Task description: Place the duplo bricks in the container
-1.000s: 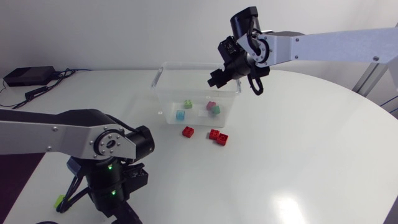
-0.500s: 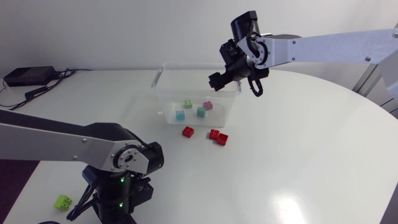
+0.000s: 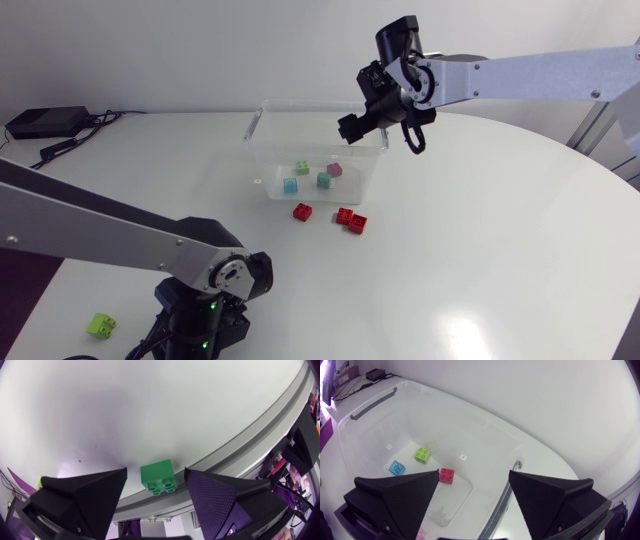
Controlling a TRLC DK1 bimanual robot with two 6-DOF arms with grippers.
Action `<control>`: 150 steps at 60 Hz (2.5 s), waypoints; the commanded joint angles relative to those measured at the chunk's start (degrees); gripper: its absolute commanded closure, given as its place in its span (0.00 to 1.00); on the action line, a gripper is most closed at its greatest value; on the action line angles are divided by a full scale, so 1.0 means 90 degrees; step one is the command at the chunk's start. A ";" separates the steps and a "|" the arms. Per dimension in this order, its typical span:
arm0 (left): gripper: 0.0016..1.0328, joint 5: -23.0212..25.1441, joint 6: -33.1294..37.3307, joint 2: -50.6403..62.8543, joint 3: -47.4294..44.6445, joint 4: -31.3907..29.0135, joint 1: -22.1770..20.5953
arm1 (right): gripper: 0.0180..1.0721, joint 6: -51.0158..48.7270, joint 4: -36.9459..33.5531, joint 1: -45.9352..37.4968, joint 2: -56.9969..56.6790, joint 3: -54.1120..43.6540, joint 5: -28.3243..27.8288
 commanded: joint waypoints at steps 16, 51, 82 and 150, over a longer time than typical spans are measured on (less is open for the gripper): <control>0.80 -0.0070 -0.0212 0.0311 -0.0131 0.0030 0.0301 | 0.04 0.0123 0.0148 -0.0091 -0.0174 -0.0385 -0.0059; 0.90 -0.0646 -0.0241 -0.0363 0.1041 -0.0341 0.1346 | 0.04 0.0045 -0.0272 0.0348 -0.2518 -0.1967 -0.0030; 0.90 -0.0793 -0.0173 -0.0803 0.5074 -0.0576 0.1726 | 0.04 -0.0003 -0.0565 0.1159 -0.4237 -0.4213 -0.0049; 0.42 0.0496 -0.0466 0.0731 0.5894 0.4844 0.2664 | 0.05 -0.0296 0.2697 0.0260 -0.1991 -0.5863 -0.1514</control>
